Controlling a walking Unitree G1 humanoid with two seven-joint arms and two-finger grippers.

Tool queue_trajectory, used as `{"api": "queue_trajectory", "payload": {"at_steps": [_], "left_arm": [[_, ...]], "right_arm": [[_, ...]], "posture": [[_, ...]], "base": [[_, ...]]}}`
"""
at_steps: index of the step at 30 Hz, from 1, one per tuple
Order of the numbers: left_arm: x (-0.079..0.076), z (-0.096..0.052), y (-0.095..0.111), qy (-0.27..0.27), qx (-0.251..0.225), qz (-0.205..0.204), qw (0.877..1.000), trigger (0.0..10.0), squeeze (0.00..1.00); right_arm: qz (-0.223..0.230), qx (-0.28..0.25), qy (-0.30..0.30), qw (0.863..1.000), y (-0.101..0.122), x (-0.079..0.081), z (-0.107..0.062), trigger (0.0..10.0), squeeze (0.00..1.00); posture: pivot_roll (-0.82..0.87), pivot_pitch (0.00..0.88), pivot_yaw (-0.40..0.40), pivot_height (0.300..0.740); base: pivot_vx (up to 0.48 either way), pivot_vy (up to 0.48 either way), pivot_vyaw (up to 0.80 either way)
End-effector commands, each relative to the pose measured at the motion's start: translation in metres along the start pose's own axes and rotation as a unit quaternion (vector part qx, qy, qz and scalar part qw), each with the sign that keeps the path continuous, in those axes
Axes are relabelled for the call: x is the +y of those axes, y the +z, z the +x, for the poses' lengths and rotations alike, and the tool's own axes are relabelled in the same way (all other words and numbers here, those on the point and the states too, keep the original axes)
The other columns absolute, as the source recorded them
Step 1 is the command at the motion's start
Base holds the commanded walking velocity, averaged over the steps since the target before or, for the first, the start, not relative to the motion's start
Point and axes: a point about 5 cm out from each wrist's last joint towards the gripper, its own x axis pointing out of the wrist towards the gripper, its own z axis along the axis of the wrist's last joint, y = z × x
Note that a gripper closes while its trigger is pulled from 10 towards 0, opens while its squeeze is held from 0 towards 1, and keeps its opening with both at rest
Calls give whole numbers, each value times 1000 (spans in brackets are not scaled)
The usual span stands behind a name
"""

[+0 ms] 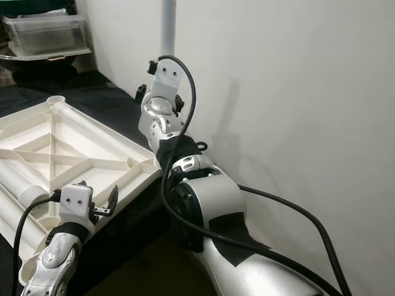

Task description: Building children table

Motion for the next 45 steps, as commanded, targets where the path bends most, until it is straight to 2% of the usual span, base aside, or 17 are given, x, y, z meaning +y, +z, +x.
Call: {"api": "queue_trajectory", "payload": {"at_steps": [1,3,4,6,8,9,10,11,12,15,18,22,24,32,40,45], "left_arm": [[-1,-4,-8,-2,17,0,1000,10000,0],[-1,-4,-8,-2,17,0,1000,10000,0],[0,-5,-8,0,18,0,1000,10000,0],[0,-5,-8,0,18,0,1000,10000,0],[-1,-5,-9,-2,19,-1,1000,10000,0],[-2,-4,-9,-4,19,-2,1000,10000,0],[-2,-4,-9,-4,19,-2,1000,10000,0],[-3,-4,-9,-5,18,-2,1000,10000,0],[-3,-3,-8,-5,18,-3,1000,10000,0],[-2,-2,-8,-4,17,-3,1000,10000,0],[-1,-3,-8,-4,18,-3,1000,10000,0],[0,-3,-8,-5,18,-1,1000,10000,0],[0,-3,-8,-5,17,0,1000,10000,0],[2,-3,-7,-3,17,2,1000,10000,0],[5,-4,-7,1,18,5,1000,10000,0],[6,-5,-7,2,18,5,1000,10000,0]], "right_arm": [[-17,-7,29,999,7,3,0,10000,1000],[-24,-11,33,999,10,0,1,10000,1000],[-41,-19,43,998,16,-9,3,10000,1000],[-44,-21,45,998,17,-10,4,10000,1000],[-74,-33,61,995,26,-25,7,10000,1000],[-104,-42,74,991,32,-34,9,10000,1000],[-104,-42,74,991,32,-34,9,10000,1000],[-124,-47,83,988,36,-41,10,10000,1000],[-153,-53,97,982,40,-49,11,10000,0],[-191,-53,117,973,45,-66,13,10000,0],[-201,-47,137,969,45,-69,13,10000,0],[-215,-38,217,951,46,-75,11,10000,0],[-216,-32,230,948,45,-77,10,10000,0],[-199,-3,278,940,36,-89,10,10000,0],[-203,15,275,940,26,-107,11,10000,0],[-202,20,273,941,23,-111,11,10000,0]], "posture": [[23,0,-127,740],[23,0,-127,740],[17,0,-121,740],[17,0,-121,740],[8,0,-117,740],[8,0,-118,740],[8,0,-118,740],[8,0,-118,740],[8,0,-118,740],[10,0,-114,740],[10,0,-110,740],[16,0,-108,740],[23,0,-108,740],[30,0,-108,740],[51,0,-116,740],[54,0,-115,740]], "base": [[0,0,0],[0,0,0],[0,0,0],[0,0,0],[0,0,0],[0,0,0],[0,0,0],[0,0,0],[0,0,0],[0,0,0],[0,0,0],[0,0,0],[0,0,0],[0,0,0],[0,0,0],[0,0,0]]}}
